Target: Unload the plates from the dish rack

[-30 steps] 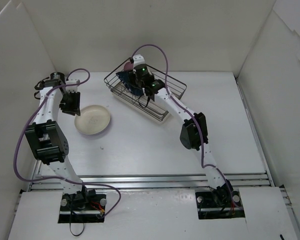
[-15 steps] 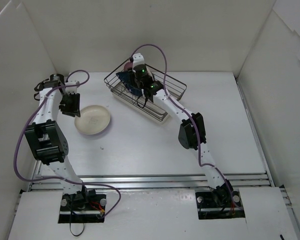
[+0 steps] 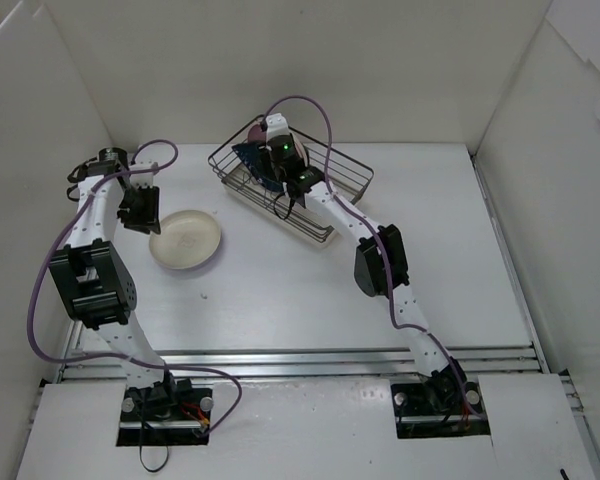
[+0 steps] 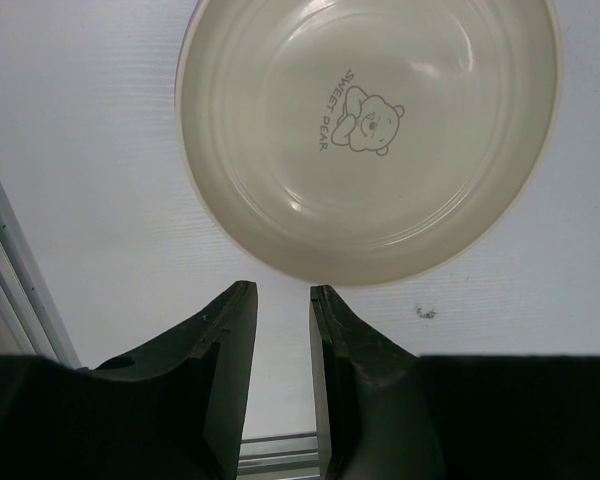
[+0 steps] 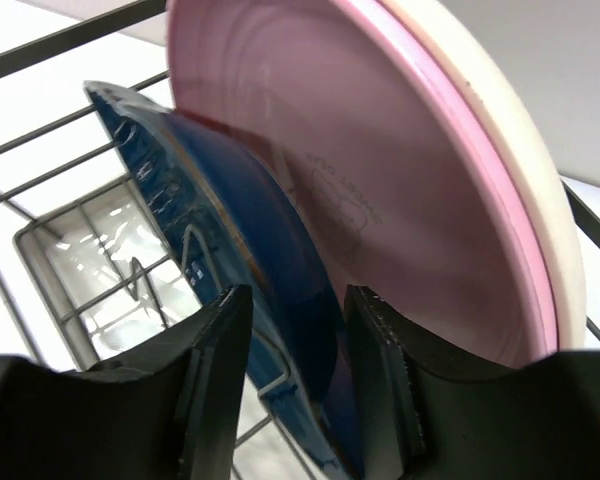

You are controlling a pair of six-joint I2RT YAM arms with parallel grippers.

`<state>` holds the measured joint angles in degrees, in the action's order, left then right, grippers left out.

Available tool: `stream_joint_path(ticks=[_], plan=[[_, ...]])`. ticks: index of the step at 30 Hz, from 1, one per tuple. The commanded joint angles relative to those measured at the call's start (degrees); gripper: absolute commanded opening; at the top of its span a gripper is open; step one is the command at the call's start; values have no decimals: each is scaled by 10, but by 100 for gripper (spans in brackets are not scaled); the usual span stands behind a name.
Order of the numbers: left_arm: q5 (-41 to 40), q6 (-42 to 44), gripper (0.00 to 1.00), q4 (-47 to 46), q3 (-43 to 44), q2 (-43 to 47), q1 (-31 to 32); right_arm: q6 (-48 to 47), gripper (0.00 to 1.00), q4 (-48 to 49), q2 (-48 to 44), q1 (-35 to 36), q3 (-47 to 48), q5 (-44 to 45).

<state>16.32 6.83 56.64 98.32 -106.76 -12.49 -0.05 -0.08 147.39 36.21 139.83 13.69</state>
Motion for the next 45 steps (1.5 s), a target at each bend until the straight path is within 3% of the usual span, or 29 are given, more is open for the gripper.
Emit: stream_joint_path(ticks=[1, 6, 12, 13, 15, 29, 45], plan=[[4, -6, 28, -3, 19, 24, -4, 26, 41, 27, 20, -3, 45, 4], [-3, -4, 28, -9, 6, 31, -4, 28, 36, 24, 27, -7, 50, -8], [-1, -4, 28, -7, 9, 27, -10, 12, 17, 46, 15, -8, 34, -50], [-1, -3, 28, -7, 11, 25, -10, 11, 7, 55, 10, -5, 27, -58], [0, -4, 28, -6, 12, 23, -10, 7, 0, 93, -18, -4, -9, -64], [13, -4, 28, -2, 21, 11, -20, -44, 0, 231, -132, 8, -78, -1], [15, -5, 28, -1, 33, 11, -20, -123, 0, 268, -228, 19, -155, -19]])
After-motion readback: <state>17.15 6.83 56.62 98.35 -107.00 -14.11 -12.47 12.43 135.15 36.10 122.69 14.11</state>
